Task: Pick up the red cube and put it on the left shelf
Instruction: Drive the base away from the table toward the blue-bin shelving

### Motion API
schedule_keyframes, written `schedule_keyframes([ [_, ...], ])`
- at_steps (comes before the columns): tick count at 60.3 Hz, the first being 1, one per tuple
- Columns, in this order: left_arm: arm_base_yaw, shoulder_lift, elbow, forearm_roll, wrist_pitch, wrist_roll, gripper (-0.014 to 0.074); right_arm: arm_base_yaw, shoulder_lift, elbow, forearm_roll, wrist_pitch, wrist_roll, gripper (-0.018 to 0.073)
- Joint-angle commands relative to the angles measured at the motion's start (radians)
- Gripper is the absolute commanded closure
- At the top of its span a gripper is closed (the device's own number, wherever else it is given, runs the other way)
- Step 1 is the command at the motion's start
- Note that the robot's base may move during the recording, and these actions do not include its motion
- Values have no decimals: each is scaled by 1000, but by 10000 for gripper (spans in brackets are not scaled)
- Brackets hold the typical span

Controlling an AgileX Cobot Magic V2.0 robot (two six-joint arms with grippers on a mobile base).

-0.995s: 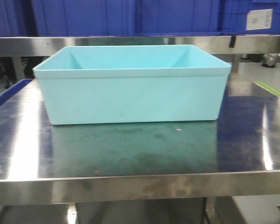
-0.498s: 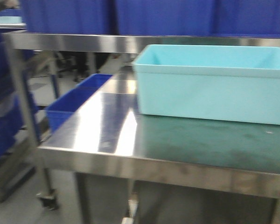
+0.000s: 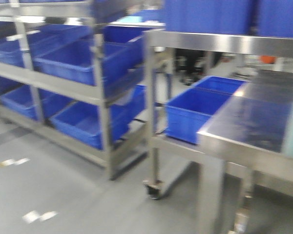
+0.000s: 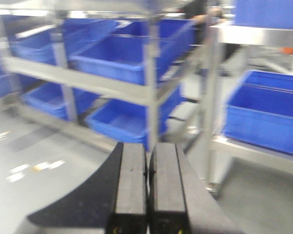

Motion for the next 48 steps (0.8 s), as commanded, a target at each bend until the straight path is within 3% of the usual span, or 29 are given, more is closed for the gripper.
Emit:
schedule_keyframes([
  [1,-4,-15,23,-4,-88,-1,495,-3,6,-27,-12,-88,-8,426],
  [48,-4,-15,23,-4,-88,-1,495,-3,6,-27,-12,-88,-8,426],
])
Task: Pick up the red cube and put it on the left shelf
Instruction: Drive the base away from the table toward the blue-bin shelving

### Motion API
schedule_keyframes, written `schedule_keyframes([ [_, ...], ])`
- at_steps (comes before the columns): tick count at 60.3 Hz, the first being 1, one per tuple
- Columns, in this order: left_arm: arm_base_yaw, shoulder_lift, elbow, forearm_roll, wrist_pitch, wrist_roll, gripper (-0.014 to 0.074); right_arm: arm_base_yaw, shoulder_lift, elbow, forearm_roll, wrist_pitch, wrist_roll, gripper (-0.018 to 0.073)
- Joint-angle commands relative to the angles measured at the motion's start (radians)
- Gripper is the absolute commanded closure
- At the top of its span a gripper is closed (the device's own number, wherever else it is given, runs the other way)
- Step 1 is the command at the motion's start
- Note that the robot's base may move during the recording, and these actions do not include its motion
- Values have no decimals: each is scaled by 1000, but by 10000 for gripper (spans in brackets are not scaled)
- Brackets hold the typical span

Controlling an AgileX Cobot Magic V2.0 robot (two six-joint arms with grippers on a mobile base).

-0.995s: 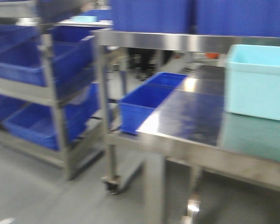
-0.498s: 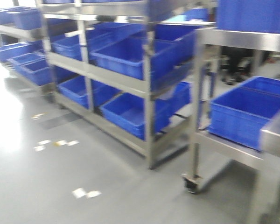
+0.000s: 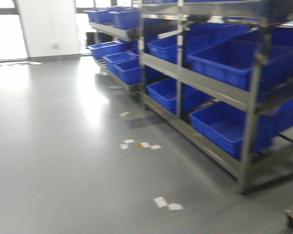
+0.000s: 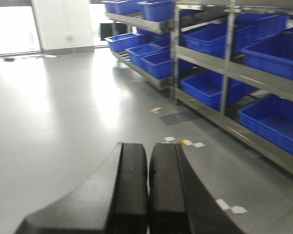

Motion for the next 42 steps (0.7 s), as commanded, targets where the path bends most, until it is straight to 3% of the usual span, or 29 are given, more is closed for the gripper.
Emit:
schedule_keyframes([
  [1,-4,-15,23,-4,-88,-1,495,-3,6,-29,-12,-88,-8,426],
  [42,-4,-15,23,-4,-88,-1,495,-3,6,-29,-12,-88,-8,426],
])
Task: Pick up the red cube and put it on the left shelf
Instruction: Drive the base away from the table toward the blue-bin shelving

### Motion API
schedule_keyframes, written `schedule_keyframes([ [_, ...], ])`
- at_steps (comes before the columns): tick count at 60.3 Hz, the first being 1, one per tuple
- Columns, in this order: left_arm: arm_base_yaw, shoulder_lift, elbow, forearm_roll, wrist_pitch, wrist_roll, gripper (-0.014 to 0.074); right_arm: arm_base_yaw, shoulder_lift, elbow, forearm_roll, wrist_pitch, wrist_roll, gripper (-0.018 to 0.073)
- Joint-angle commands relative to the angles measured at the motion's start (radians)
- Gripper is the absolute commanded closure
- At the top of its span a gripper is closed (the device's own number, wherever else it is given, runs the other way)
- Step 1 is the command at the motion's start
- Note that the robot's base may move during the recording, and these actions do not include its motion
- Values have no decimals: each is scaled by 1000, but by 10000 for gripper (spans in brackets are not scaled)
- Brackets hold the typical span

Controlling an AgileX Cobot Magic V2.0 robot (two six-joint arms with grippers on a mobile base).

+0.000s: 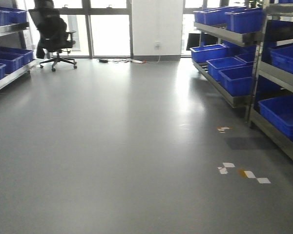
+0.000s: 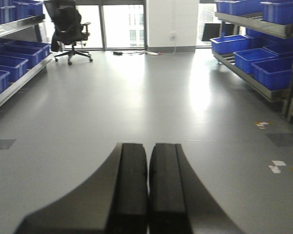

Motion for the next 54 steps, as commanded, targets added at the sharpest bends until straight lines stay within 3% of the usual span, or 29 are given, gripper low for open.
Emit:
schedule_keyframes([
  [1,-4,-15,23,-4,-88,-1,495,-3,6,-29,-12,-88,-8,426],
  [54,-4,-15,23,-4,-88,-1,495,-3,6,-29,-12,-88,-8,426],
])
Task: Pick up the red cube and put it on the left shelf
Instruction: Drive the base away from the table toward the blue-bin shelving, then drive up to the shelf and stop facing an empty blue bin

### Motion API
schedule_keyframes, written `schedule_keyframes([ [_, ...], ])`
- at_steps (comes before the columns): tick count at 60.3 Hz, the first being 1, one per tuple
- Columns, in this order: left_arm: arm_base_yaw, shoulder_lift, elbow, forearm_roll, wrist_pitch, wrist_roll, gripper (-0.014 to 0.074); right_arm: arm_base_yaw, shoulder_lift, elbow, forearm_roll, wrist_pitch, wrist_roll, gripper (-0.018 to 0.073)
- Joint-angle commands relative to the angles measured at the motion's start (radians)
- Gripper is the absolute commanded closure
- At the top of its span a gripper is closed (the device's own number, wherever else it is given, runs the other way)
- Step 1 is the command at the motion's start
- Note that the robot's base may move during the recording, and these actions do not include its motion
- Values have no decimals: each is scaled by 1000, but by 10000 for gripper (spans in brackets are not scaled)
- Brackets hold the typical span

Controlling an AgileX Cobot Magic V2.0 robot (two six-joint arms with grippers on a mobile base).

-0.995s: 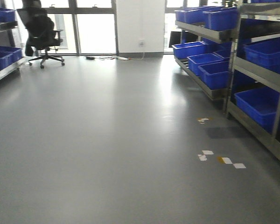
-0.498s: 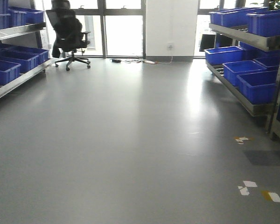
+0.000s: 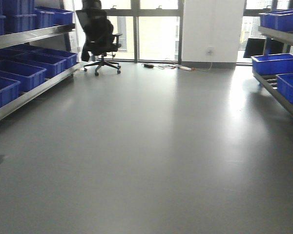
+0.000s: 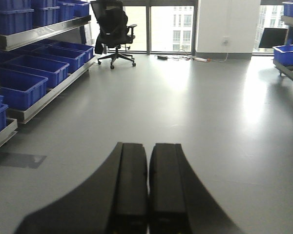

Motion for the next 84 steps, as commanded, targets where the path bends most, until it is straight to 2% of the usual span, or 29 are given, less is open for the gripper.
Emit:
schedule_keyframes([
  [1,-4,-15,23,-4,-88,-1,495,-3,6,-29,-12,-88,-8,426],
  [84,-4,-15,23,-4,-88,-1,495,-3,6,-29,-12,-87,-8,426],
])
